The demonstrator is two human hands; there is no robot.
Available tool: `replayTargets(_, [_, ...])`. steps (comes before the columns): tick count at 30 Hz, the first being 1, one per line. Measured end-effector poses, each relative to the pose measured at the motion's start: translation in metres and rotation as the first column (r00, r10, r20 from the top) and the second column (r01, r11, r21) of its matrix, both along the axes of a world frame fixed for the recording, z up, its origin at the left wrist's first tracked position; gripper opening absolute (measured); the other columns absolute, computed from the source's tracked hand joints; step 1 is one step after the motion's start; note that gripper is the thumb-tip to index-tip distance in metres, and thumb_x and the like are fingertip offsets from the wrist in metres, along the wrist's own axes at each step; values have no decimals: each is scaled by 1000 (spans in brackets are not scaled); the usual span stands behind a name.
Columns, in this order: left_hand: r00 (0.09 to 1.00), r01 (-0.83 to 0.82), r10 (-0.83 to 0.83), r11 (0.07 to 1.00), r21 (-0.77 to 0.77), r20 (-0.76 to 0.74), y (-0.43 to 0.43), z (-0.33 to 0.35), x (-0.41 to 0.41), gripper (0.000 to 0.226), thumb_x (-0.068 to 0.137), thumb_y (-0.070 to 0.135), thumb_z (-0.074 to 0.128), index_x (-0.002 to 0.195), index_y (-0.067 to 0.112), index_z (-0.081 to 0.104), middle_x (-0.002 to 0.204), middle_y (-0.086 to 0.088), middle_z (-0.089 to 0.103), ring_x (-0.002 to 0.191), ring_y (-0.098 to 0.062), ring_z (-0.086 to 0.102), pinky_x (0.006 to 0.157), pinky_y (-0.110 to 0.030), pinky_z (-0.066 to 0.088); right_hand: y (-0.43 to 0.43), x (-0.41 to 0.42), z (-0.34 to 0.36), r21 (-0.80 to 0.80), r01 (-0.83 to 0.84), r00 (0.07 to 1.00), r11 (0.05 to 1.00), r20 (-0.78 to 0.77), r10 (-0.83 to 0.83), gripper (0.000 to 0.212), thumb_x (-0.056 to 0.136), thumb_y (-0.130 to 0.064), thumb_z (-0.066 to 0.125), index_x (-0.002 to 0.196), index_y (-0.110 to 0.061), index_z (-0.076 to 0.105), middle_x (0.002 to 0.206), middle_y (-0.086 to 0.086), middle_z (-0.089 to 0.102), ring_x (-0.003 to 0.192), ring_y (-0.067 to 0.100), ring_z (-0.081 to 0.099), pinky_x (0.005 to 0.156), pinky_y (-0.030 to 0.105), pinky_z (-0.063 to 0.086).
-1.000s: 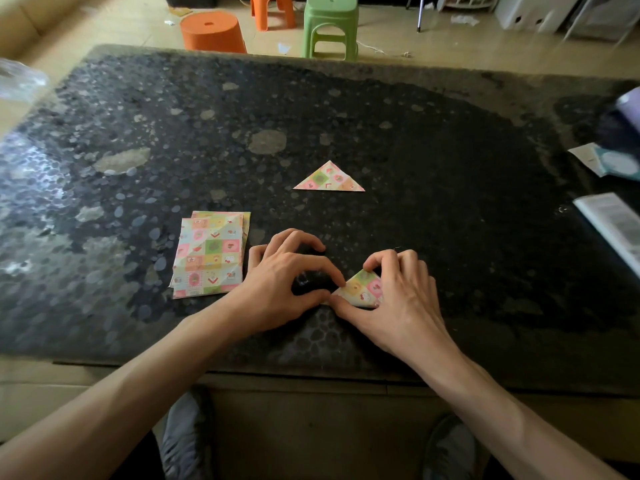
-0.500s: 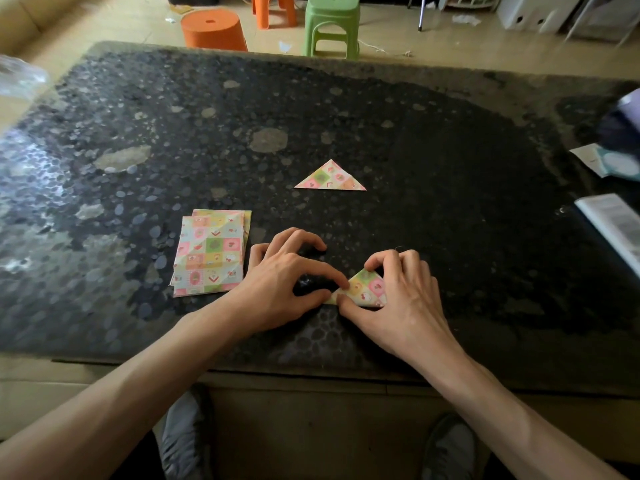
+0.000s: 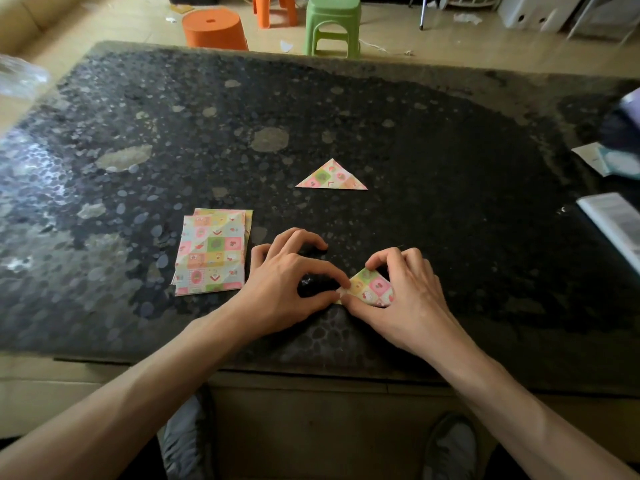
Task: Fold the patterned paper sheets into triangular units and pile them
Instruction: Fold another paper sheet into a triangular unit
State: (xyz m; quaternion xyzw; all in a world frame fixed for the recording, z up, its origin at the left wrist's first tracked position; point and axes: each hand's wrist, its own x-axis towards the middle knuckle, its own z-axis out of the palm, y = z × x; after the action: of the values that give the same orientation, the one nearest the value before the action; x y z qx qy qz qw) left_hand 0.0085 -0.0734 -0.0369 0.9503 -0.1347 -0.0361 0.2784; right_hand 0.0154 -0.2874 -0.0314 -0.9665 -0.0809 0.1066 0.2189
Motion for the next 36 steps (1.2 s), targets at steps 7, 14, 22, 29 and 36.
replayTargets(7, [1000,-22,22,1000,9,1,-3,-2,1,19,85,56,72,103,62,68,130,24,38,142,-4,22,106,-39,20,-1,3,5,29,11,999,1000,-42,-10,61,77,-67,76,122,-42,42,121,-12,32,113,6,33,99,27,39])
replayTargets(14, [999,-39,38,999,3,21,-4,-4,1,21,81,61,69,101,61,69,129,25,40,140,-1,23,103,-38,18,-3,2,5,52,27,998,998,-60,-24,57,79,-56,79,121,-43,43,120,-14,30,115,6,34,100,28,39])
replayTargets(22, [997,-74,74,997,-4,21,-8,-2,-1,21,79,53,78,97,61,70,128,26,40,134,5,21,102,-34,14,-4,2,8,79,39,996,996,-88,-32,52,82,-52,79,121,-43,45,120,-14,30,116,7,34,99,26,40])
replayTargets(29, [992,-115,116,993,-24,46,-13,-2,-3,17,79,66,69,93,57,72,126,24,42,133,5,23,103,-35,15,-5,2,11,99,59,993,993,-111,-48,50,83,-49,81,120,-41,48,124,-11,35,123,10,41,95,24,40])
replayTargets(36, [990,-130,130,991,-8,51,-16,-2,-2,18,76,65,76,90,55,71,126,22,42,135,-1,25,105,-37,18,-9,1,15,63,46,992,997,-119,-38,50,84,-51,79,122,-42,48,127,-10,37,126,12,41,103,30,43])
